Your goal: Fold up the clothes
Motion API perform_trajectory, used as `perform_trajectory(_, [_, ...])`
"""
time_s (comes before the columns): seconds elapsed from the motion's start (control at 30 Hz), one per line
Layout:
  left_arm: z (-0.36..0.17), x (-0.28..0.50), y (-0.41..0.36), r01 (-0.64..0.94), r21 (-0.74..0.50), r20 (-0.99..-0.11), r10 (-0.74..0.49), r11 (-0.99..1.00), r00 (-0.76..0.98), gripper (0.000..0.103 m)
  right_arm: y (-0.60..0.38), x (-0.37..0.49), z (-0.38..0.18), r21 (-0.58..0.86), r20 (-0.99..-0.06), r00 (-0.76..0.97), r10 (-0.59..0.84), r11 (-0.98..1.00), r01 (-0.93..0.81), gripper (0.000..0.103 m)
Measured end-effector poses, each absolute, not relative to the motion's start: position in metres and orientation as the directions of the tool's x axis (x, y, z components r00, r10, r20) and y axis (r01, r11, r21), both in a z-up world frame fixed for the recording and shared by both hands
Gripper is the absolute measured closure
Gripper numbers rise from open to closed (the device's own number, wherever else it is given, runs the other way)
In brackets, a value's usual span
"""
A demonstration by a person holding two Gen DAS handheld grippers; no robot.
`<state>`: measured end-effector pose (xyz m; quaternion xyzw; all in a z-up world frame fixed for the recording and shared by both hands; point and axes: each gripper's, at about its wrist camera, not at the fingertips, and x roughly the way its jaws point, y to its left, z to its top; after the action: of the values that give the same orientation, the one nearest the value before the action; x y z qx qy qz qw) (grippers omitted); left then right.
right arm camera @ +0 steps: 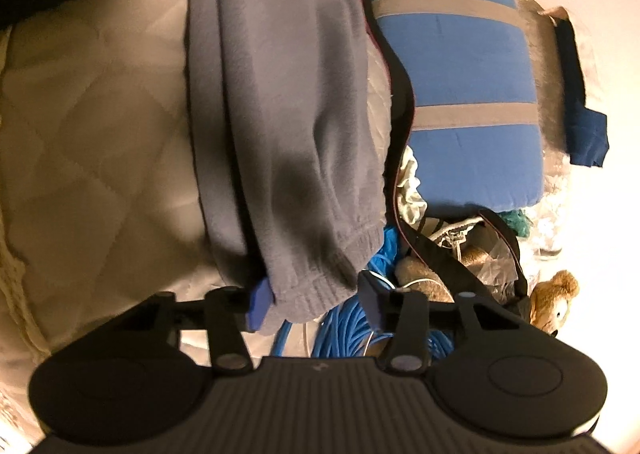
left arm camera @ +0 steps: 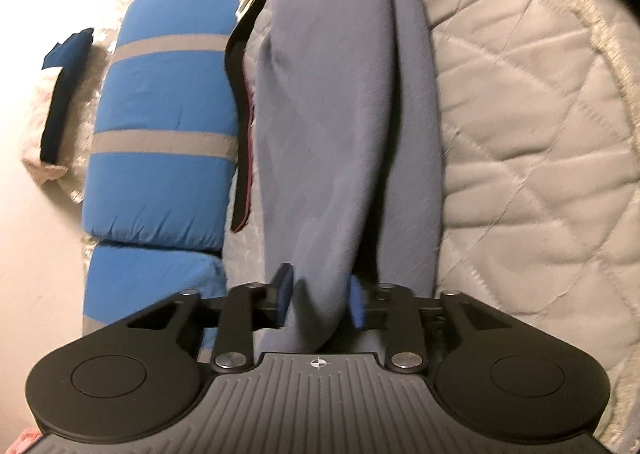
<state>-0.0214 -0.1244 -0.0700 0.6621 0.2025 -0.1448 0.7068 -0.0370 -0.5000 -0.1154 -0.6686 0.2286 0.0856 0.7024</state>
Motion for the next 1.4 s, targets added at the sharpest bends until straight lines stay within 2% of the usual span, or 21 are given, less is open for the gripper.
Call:
perform_trajectory(0.03, [-0.07, -0.02, -0.123, 0.472, 0.878, -0.478, 0.073, 0.087, 0.876, 0.073, -0.5, -0.037, -0.116, -0.897, -0.442, 0.878, -0.184, 0.089, -0.433, 0.05])
perform_trajectory(0.1, [-0.071, -0.016, -0.121, 0.475, 0.875, -0.483, 0.088, 0.094, 0.871, 0.073, -0.5, -0.035, -0.118, -0.89, -0.456, 0.871, -0.182, 0.084, -0.448, 0.069])
perform_trajectory(0.13, [-0.071, -0.015, -0.12, 0.478, 0.873, -0.486, 0.095, 0.097, 0.869, 0.075, -0.5, -0.035, -0.117, -0.888, -0.461, 0.869, -0.181, 0.086, -0.453, 0.073])
perform_trajectory(0.2, [-0.069, -0.015, -0.118, 0.472, 0.877, -0.48, 0.103, 0.091, 0.871, 0.098, -0.501, -0.033, -0.112, -0.883, -0.469, 0.865, -0.18, 0.096, -0.459, 0.093])
perform_trajectory(0.4, [-0.047, -0.025, -0.114, 0.453, 0.889, -0.457, 0.103, 0.063, 0.883, 0.099, -0.507, -0.035, -0.084, -0.867, -0.497, 0.851, -0.168, 0.137, -0.479, 0.094])
perform_trajectory(0.77, [-0.058, -0.05, -0.118, 0.588, 0.804, -0.594, 0.095, 0.091, 0.799, 0.099, -0.503, -0.048, -0.102, -0.799, -0.601, 0.78, -0.174, 0.149, -0.582, 0.094])
perform_trajectory(0.8, [-0.057, -0.052, -0.116, 0.587, 0.804, -0.595, 0.096, 0.099, 0.798, 0.099, -0.504, -0.048, -0.1, -0.802, -0.597, 0.783, -0.176, 0.158, -0.576, 0.092])
perform_trajectory(0.83, [-0.055, -0.053, -0.113, 0.579, 0.808, -0.588, 0.096, 0.111, 0.803, 0.098, -0.504, -0.049, -0.098, -0.804, -0.593, 0.785, -0.179, 0.166, -0.57, 0.086])
perform_trajectory(0.87, [-0.053, -0.054, -0.11, 0.571, 0.812, -0.582, 0.097, 0.122, 0.807, 0.097, -0.504, -0.049, -0.097, -0.807, -0.59, 0.787, -0.182, 0.175, -0.564, 0.067])
perform_trajectory(0.93, [-0.049, -0.057, -0.105, 0.555, 0.819, -0.57, 0.099, 0.145, 0.816, 0.096, -0.505, -0.049, -0.094, -0.811, -0.583, 0.791, -0.187, 0.192, -0.552, 0.055])
perform_trajectory(1.0, [-0.046, -0.06, -0.099, 0.538, 0.826, -0.557, 0.101, 0.168, 0.824, 0.094, -0.505, -0.051, -0.081, -0.815, -0.572, 0.8, -0.18, 0.237, -0.53, 0.039])
perform_trajectory(1.03, [-0.044, -0.062, -0.096, 0.529, 0.829, -0.551, 0.103, 0.179, 0.828, 0.092, -0.505, -0.051, -0.073, -0.817, -0.563, 0.808, -0.176, 0.271, -0.51, 0.035])
perform_trajectory(1.07, [-0.042, -0.063, -0.093, 0.521, 0.832, -0.545, 0.104, 0.191, 0.832, 0.085, -0.503, -0.051, -0.064, -0.817, -0.552, 0.816, -0.172, 0.307, -0.488, 0.03])
perform_trajectory(1.1, [-0.04, -0.065, -0.09, 0.512, 0.835, -0.538, 0.106, 0.202, 0.836, 0.072, -0.501, -0.051, -0.056, -0.814, -0.542, 0.824, -0.164, 0.344, -0.468, 0.026])
perform_trajectory(1.17, [-0.036, -0.068, -0.085, 0.494, 0.84, -0.526, 0.109, 0.224, 0.844, 0.06, -0.491, -0.052, -0.038, -0.804, -0.518, 0.844, -0.138, 0.414, -0.426, 0.018])
perform_trajectory(1.23, [-0.032, -0.071, -0.079, 0.476, 0.844, -0.513, 0.112, 0.247, 0.851, 0.056, -0.477, -0.055, -0.021, -0.786, -0.497, 0.861, -0.108, 0.477, -0.394, 0.011])
perform_trajectory(1.3, [-0.028, -0.074, -0.073, 0.457, 0.848, -0.5, 0.116, 0.268, 0.858, 0.046, -0.458, -0.058, -0.006, -0.76, -0.486, 0.871, -0.067, 0.524, -0.384, 0.003])
perform_trajectory(1.4, [-0.023, -0.076, -0.062, 0.427, 0.852, -0.482, 0.137, 0.304, 0.865, 0.043, -0.421, -0.063, 0.01, -0.723, -0.467, 0.884, 0.012, 0.57, -0.39, 0.0])
